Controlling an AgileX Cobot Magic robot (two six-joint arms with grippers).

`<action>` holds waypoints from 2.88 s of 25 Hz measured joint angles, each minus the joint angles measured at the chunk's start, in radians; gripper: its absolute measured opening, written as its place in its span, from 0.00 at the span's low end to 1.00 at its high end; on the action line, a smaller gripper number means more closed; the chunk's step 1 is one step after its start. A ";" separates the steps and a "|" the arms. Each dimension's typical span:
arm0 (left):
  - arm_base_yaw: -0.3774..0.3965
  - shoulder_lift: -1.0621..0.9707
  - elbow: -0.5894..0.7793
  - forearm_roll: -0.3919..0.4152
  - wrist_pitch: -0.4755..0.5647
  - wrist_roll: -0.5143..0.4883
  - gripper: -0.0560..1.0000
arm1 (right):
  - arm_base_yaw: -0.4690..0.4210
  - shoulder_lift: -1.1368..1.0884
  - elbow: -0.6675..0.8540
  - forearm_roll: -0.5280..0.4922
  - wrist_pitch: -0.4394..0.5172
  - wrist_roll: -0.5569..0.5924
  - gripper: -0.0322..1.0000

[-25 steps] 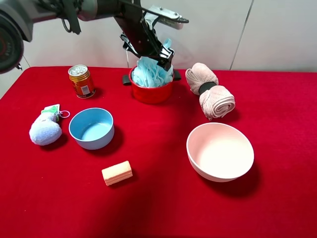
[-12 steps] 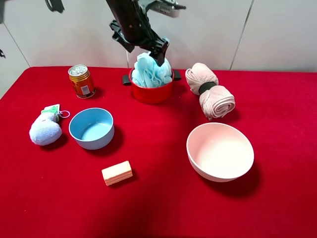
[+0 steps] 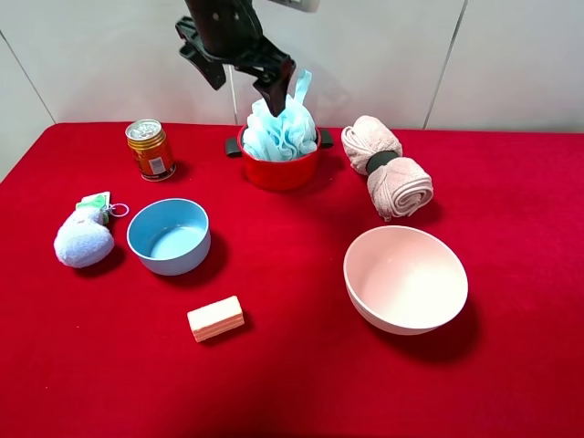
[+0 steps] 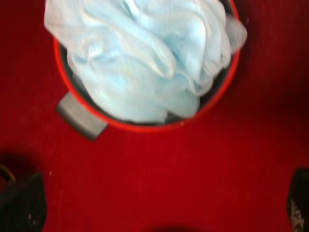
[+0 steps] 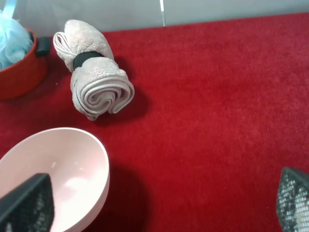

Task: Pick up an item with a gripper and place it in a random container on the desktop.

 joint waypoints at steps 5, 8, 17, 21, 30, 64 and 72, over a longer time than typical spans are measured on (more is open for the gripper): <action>0.000 -0.039 -0.001 -0.001 0.059 -0.003 0.99 | 0.000 0.000 0.000 0.000 0.000 0.000 0.70; 0.000 -0.062 -0.001 -0.001 0.059 -0.003 0.99 | 0.000 0.000 0.000 0.000 0.000 0.000 0.70; -0.028 -0.139 0.013 -0.005 0.059 -0.003 0.99 | 0.000 0.000 0.000 0.000 0.000 0.000 0.70; -0.041 -0.207 0.083 -0.017 0.059 -0.003 0.99 | 0.000 0.000 0.000 0.000 0.000 0.000 0.70; -0.041 -0.431 0.338 -0.040 0.059 -0.003 0.99 | 0.000 0.000 0.000 0.000 0.000 0.000 0.70; -0.041 -1.534 1.137 0.013 0.062 0.013 0.99 | 0.000 0.000 0.000 0.000 0.000 0.000 0.70; 0.048 -1.725 1.254 0.068 0.059 -0.007 0.99 | 0.000 0.000 0.000 0.000 0.000 0.000 0.70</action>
